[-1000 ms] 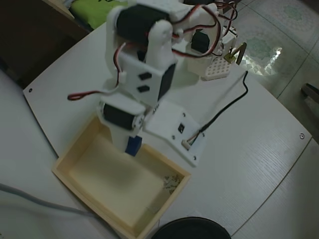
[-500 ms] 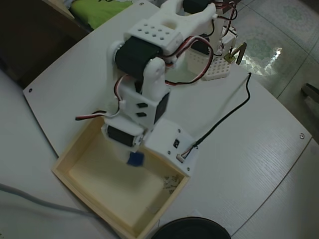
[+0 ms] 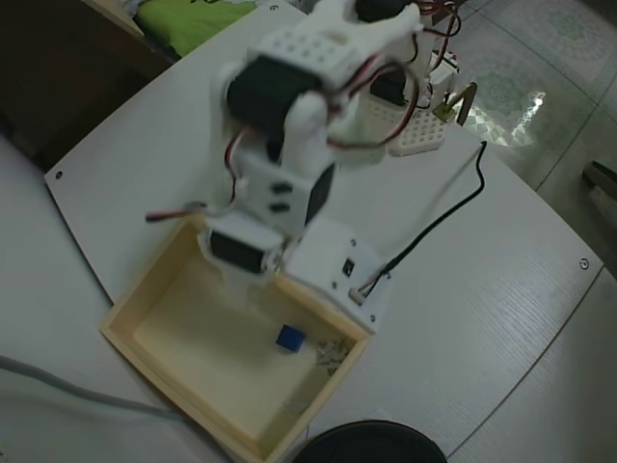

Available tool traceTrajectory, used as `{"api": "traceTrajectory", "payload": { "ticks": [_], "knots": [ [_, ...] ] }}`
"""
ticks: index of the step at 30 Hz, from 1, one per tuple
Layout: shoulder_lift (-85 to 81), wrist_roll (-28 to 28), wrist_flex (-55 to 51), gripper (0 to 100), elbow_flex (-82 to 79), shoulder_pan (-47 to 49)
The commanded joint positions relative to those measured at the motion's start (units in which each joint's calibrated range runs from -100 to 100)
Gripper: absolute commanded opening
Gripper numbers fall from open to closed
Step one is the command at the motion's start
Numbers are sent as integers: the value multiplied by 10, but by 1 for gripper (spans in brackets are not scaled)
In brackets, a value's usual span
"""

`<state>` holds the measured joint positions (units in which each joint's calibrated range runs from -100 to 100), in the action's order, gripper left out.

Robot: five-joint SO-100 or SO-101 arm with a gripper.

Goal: Pick up the small blue cube and put it into the box

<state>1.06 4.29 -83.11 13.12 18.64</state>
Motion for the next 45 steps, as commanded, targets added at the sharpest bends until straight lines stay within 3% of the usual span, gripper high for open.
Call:
{"api": "traceTrajectory", "payload": {
  "ticks": [1,5,12,28,36,45],
  "knots": [
    [-77,-3,-31,12,46,-6],
    [-154,-3,-60,2,30,-16],
    [-319,-4,-31,1,-119,-52],
    [-812,-34,292,1,-792,-159],
    [-996,-34,289,1,-959,-161],
    [-1000,-34,290,1,-1053,-160]
  ]
}}
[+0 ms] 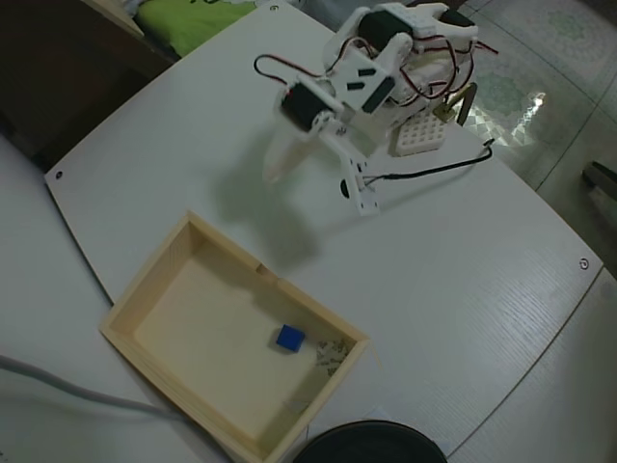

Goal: Pick up the small blue cube and put it into the box

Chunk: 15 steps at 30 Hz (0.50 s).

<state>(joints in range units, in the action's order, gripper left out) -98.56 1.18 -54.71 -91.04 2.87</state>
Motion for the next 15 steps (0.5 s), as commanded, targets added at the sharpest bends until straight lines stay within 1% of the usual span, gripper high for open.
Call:
{"api": "traceTrajectory", "payload": {
  "ticks": [1,8,15],
  "knots": [
    [-4,-3,7,1,-21,-2],
    [-4,-4,12,1,-82,-2],
    [-5,-4,11,1,-81,-2]
  ]
}}
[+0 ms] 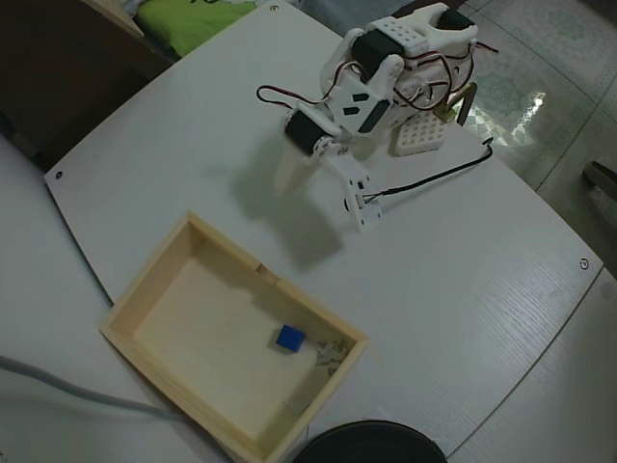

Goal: Pick up the small blue cube and put it into the box

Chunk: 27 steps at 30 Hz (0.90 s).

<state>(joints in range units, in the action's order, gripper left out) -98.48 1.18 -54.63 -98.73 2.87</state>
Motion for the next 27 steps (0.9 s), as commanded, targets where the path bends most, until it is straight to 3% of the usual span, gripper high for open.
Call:
{"api": "traceTrajectory", "payload": {
  "ticks": [1,27],
  "knots": [
    [-6,-4,10,1,-5,-2],
    [-7,-1,11,1,-6,-3]
  ]
}}
